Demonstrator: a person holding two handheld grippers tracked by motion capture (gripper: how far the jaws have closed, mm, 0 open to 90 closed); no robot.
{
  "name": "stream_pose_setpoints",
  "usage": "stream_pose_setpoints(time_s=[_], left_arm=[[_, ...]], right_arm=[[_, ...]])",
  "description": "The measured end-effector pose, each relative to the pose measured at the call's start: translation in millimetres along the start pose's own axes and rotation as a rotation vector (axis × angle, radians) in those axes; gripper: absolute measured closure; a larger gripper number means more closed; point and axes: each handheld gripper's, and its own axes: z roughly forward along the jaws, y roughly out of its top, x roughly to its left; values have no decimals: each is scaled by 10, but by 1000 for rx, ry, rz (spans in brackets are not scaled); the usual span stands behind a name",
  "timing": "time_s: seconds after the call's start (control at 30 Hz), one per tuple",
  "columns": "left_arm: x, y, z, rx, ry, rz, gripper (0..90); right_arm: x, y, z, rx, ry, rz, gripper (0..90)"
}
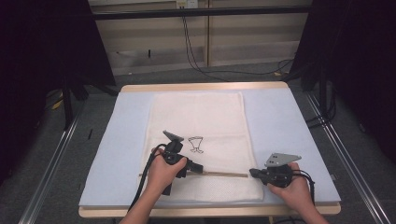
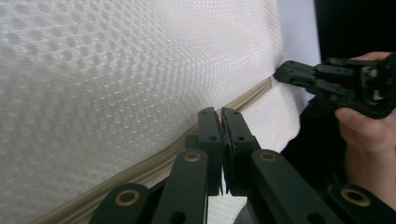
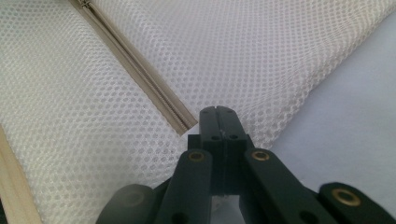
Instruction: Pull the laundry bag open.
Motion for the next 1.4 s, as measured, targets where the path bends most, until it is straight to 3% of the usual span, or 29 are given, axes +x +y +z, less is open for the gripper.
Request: stream_pose_setpoints(time_s=[0.57,0.6,0.73,0.93,1.23,1.4], left_arm=[[115,-27,-190,-25,-5,-11,879],[132,-25,-204,-28,8,4,879],[156,-41,-234,-32,-3,-19,879],[203,-54,-299,-38,37,-26,879],[293,-86,-420,-49,28,-55,879],[302,-89,-445,-56,52,-51,879]], right_arm=[[-6,-1,0,-1,5,4,900],[-5,-2,1,-2,2,4,900],[-5,-1,1,-2,2,4,900],[1,-2,-1,-1,-4,-1,900],[-2,-2,-1,-1,0,4,900],[7,-2,-1,-1,-8,-2,900]])
